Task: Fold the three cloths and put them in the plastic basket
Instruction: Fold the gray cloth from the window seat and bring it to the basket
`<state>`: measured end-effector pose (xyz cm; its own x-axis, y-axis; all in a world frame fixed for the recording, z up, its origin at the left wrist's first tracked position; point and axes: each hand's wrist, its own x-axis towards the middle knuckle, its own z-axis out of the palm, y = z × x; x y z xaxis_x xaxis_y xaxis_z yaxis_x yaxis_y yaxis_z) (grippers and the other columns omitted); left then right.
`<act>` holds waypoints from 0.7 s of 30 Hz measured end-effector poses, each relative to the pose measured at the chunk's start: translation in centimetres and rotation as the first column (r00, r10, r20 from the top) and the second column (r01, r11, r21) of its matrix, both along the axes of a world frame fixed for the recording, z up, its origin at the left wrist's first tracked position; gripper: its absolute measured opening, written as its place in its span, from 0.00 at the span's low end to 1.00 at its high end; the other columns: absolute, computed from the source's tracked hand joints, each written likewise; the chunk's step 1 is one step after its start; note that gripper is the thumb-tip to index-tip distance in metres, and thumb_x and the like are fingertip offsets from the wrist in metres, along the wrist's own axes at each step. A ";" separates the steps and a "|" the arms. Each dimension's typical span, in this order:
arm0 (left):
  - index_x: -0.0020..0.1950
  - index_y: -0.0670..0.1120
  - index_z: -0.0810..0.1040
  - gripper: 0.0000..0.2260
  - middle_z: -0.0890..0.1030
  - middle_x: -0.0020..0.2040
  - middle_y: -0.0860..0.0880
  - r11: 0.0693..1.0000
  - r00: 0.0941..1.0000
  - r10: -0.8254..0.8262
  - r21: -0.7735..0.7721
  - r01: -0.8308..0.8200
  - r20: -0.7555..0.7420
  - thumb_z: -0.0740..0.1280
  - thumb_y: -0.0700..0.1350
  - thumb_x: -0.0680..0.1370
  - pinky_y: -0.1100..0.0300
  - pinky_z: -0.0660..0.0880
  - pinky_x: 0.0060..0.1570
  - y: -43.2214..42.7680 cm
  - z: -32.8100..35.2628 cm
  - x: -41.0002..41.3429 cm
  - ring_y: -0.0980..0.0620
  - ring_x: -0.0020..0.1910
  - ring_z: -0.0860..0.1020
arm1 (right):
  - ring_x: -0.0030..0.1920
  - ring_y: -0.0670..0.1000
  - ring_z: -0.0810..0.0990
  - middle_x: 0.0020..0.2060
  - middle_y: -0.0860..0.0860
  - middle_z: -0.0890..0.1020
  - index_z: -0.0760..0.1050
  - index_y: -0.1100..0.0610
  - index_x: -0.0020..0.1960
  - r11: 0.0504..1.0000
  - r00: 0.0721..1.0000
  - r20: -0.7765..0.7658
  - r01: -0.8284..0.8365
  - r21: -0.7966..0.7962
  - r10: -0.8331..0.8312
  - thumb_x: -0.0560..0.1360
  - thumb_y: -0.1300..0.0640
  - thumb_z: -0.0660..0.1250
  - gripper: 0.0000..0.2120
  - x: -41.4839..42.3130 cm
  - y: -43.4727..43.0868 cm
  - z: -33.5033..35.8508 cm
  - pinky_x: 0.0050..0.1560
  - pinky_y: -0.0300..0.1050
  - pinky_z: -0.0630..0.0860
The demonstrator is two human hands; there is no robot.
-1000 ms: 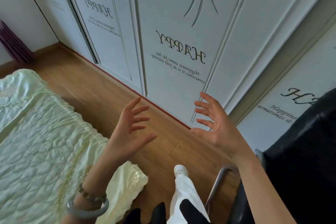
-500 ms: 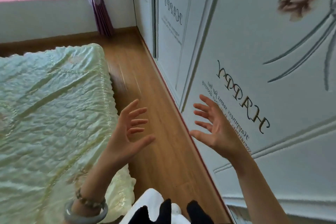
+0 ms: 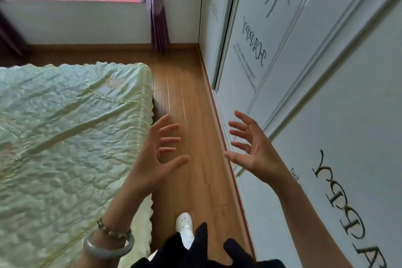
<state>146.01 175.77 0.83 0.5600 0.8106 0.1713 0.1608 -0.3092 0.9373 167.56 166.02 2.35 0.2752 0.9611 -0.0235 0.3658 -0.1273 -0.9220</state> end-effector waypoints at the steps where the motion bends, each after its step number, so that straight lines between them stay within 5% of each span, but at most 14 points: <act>1: 0.71 0.57 0.58 0.39 0.73 0.63 0.56 1.000 1.000 -0.001 0.003 0.001 -0.003 0.74 0.47 0.65 0.65 0.76 0.51 1.8 0.2 0.9 0.59 0.56 0.77 | 0.62 0.37 0.71 0.61 0.37 0.70 0.55 0.40 0.71 1.000 1.000 0.009 -0.007 0.000 0.007 0.68 0.61 0.75 0.41 0.7 2.0 0.2 0.57 0.30 0.72; 21: 0.71 0.57 0.57 0.38 0.71 0.63 0.58 0.992 0.990 0.120 0.058 -0.116 -0.071 0.73 0.48 0.66 0.65 0.76 0.52 36.8 0.8 18.9 0.59 0.56 0.77 | 0.62 0.38 0.72 0.61 0.39 0.70 0.55 0.38 0.69 0.986 0.986 -0.020 -0.163 0.046 0.164 0.68 0.59 0.75 0.41 19.3 40.8 -0.9 0.56 0.30 0.73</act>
<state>164.88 212.62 1.60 0.4735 0.8628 0.1773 0.2680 -0.3329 0.9041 186.85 206.85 1.46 0.1143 0.9933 0.0154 0.3562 -0.0265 -0.9340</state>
